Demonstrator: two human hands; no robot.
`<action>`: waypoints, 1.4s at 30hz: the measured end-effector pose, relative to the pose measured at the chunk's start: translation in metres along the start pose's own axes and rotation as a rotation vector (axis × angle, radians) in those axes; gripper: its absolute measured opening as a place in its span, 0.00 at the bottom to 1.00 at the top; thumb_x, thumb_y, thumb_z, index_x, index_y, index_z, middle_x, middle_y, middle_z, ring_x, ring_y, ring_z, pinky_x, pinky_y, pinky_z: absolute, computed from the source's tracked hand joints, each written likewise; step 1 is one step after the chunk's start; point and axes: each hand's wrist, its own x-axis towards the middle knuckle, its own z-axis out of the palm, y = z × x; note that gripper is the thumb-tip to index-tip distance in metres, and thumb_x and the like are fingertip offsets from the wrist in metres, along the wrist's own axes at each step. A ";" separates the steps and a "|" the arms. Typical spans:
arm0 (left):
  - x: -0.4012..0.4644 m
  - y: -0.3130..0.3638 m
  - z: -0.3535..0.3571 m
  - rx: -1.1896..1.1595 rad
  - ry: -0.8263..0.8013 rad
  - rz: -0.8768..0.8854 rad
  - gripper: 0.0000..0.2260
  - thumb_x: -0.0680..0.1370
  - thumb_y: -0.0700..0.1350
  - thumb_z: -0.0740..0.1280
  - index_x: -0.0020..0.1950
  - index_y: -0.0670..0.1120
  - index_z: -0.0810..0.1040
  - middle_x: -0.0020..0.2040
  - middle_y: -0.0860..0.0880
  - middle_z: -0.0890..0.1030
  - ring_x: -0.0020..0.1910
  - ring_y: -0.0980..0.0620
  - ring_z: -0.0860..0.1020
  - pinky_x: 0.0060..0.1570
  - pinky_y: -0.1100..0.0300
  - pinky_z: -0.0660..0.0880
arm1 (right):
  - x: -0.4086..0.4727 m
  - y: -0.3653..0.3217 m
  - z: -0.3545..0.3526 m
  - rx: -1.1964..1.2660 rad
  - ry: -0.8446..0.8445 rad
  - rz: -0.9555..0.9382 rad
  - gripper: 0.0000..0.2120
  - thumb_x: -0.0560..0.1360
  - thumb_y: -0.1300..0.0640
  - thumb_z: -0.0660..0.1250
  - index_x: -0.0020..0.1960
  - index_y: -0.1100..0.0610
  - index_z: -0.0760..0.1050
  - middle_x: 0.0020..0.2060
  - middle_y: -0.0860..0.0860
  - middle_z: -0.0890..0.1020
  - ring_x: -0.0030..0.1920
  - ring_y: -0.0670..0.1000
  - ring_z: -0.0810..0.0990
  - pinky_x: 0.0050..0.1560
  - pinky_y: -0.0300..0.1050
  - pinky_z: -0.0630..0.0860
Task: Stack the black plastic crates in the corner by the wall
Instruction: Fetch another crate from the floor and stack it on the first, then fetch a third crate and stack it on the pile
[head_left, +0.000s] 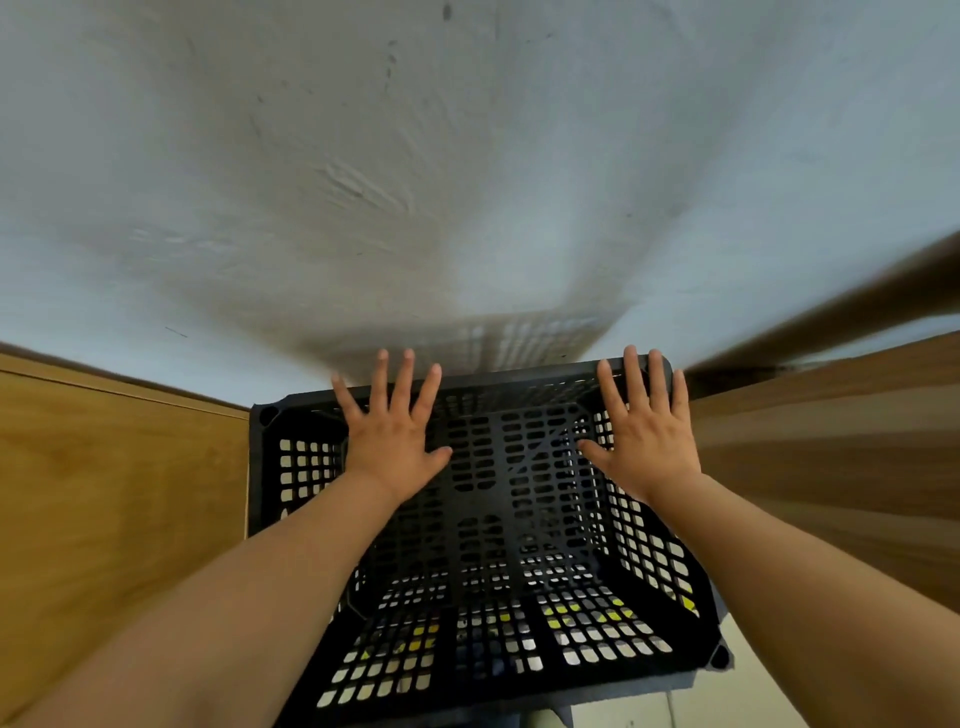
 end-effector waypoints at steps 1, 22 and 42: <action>0.000 0.000 -0.002 -0.004 -0.024 0.000 0.43 0.74 0.69 0.50 0.65 0.52 0.19 0.69 0.45 0.24 0.68 0.39 0.24 0.60 0.27 0.30 | 0.000 0.000 -0.001 0.013 -0.011 0.000 0.46 0.70 0.30 0.52 0.74 0.49 0.30 0.76 0.57 0.39 0.74 0.61 0.33 0.71 0.59 0.32; -0.086 0.166 -0.173 -0.358 -0.025 0.380 0.30 0.79 0.56 0.58 0.77 0.51 0.51 0.73 0.48 0.67 0.59 0.48 0.77 0.46 0.54 0.77 | -0.168 0.052 -0.131 0.500 -0.042 0.444 0.31 0.77 0.52 0.58 0.76 0.57 0.52 0.65 0.55 0.73 0.63 0.55 0.71 0.63 0.48 0.67; -0.416 0.380 -0.175 -0.217 -0.244 0.923 0.19 0.80 0.52 0.58 0.68 0.46 0.69 0.60 0.48 0.76 0.61 0.47 0.75 0.57 0.56 0.72 | -0.643 0.096 -0.114 0.833 0.003 1.258 0.20 0.78 0.55 0.57 0.69 0.53 0.68 0.63 0.52 0.76 0.62 0.54 0.75 0.58 0.44 0.71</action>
